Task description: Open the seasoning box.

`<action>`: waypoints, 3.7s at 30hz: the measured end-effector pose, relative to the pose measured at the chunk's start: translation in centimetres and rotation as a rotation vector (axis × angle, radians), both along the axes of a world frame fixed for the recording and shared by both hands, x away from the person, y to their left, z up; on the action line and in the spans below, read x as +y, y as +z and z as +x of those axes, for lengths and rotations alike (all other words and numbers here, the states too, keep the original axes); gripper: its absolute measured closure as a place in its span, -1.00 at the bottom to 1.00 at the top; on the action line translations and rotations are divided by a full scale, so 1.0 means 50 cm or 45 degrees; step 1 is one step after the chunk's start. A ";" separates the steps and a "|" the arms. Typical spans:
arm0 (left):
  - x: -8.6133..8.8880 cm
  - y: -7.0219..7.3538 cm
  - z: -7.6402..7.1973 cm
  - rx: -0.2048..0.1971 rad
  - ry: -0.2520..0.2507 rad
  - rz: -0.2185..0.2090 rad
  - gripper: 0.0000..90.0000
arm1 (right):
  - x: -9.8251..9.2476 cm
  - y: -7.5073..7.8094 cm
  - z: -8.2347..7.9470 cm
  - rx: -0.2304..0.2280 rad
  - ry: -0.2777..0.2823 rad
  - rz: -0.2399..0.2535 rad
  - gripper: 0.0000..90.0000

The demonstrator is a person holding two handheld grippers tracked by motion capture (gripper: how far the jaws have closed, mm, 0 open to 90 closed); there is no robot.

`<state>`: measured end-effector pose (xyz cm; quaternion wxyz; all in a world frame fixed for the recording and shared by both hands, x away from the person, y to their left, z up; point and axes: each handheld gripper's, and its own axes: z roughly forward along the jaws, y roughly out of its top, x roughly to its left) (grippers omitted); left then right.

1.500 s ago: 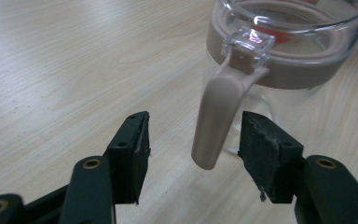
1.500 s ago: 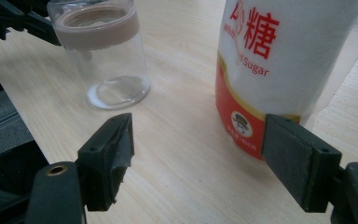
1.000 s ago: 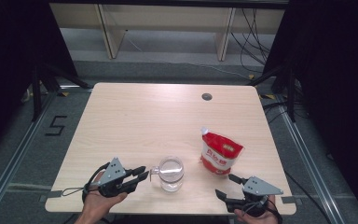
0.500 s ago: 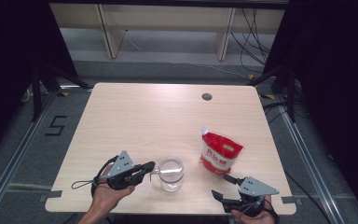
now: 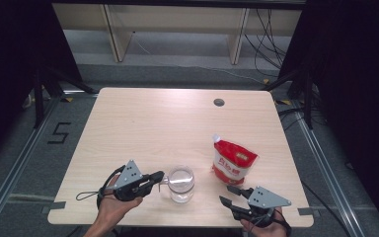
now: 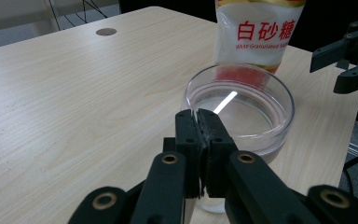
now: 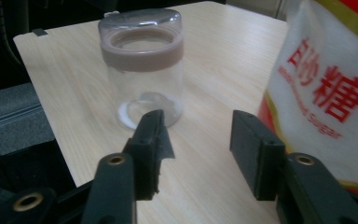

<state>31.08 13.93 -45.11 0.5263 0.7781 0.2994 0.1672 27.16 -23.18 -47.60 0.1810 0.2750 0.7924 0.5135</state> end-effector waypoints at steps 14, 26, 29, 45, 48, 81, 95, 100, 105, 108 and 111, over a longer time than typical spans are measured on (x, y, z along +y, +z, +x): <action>0.001 -0.004 -0.003 -0.006 0.000 -0.004 0.93 | 0.061 0.015 0.028 -0.074 0.124 -0.005 0.74; 0.000 -0.008 -0.005 -0.001 0.009 -0.025 0.93 | 0.107 0.019 0.061 -0.067 0.177 0.004 1.00; 0.000 -0.007 -0.006 0.001 0.011 -0.020 0.93 | 0.116 0.019 0.066 -0.070 0.155 0.028 1.00; 0.002 -0.007 -0.005 -0.002 0.006 -0.009 0.92 | 0.142 0.028 0.083 -0.074 0.192 0.011 1.00; 0.009 -0.002 -0.007 -0.026 0.018 0.020 0.83 | 0.149 0.030 0.083 -0.099 0.195 0.007 1.00; 0.083 -0.083 -0.058 0.147 0.004 0.059 -0.48 | 0.203 0.073 0.089 -0.184 0.260 0.027 0.99; 0.086 -0.090 -0.058 0.168 0.037 0.089 -0.57 | 0.229 0.078 0.085 -0.205 0.278 0.036 0.98; 0.089 -0.088 -0.058 0.148 0.030 0.100 -0.57 | 0.241 0.083 0.082 -0.208 0.312 0.040 0.98; 0.089 -0.087 -0.057 0.149 0.032 0.097 -0.57 | 0.251 0.084 0.079 -0.201 0.333 0.031 0.98; 0.088 -0.088 -0.056 0.152 0.033 0.094 -0.57 | 0.259 0.084 0.077 -0.205 0.344 0.036 0.98; 0.088 -0.087 -0.056 0.152 0.037 0.099 -0.57 | 0.266 0.082 0.071 -0.196 0.358 0.034 0.97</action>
